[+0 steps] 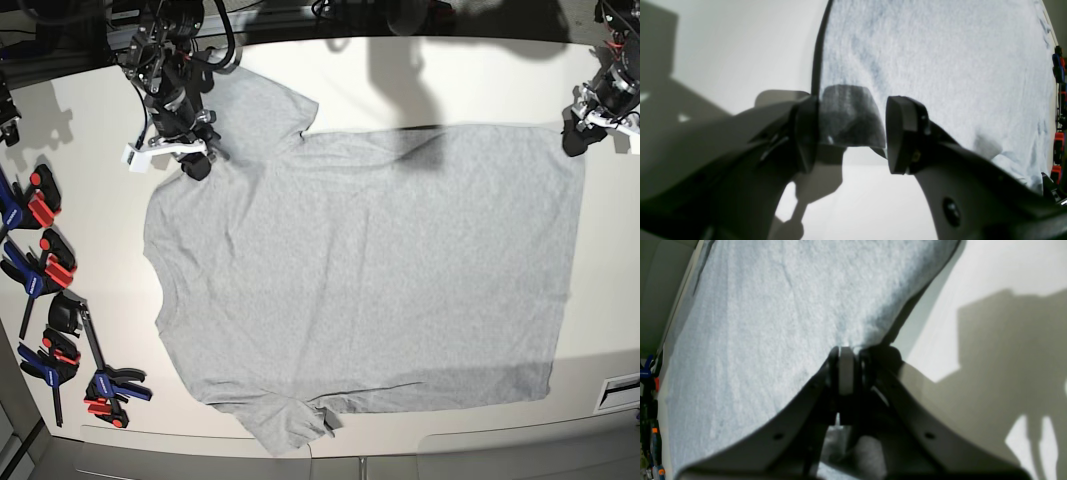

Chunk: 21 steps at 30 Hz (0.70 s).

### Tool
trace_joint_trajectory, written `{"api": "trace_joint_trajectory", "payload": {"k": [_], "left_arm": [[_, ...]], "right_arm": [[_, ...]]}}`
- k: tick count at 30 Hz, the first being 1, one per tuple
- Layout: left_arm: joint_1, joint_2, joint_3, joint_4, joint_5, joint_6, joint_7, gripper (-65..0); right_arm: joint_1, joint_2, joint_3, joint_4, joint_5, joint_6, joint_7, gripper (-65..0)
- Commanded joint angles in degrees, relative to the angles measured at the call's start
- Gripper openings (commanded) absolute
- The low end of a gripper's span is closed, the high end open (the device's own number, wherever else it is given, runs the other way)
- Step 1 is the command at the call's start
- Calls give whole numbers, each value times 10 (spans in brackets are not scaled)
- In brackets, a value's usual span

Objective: Fold the T-shirt properly
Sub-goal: 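Grasp the shoulder corner with the right gripper and the opposite shoulder with the left, then pull both shoulder corners toward the robot to straighten the shirt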

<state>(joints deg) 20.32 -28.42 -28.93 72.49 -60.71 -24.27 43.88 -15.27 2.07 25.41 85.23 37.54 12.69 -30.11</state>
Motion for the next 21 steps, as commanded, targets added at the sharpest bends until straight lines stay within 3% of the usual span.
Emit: {"api": "trace_joint_trajectory", "payload": {"k": [1,3,11,13,15,21], "left_arm": [[5,-6,2,2,1,2,33,-349],[5,-6,2,2,-5,-16,39,-349],[-2,-6,2,2,-4,-15,26,-382],[-4,-6,2,2,-2,-15,16,-463],[-7,-7,2,2,15,-15,-2,-630],[-3,-7,-2,2,36,-15,-19,-650]], "right_arm": [[0,3,1,6,-1,4,-8,-650],[0,3,1,6,-1,5,-8,-650],[0,3,1,6,-1,4,-8,-650],[0,3,1,6,-1,4,-8,-650],[0,3,1,6,-1,5,-8,-650],[-15,3,19,22,-1,5,-15,-650]]}}
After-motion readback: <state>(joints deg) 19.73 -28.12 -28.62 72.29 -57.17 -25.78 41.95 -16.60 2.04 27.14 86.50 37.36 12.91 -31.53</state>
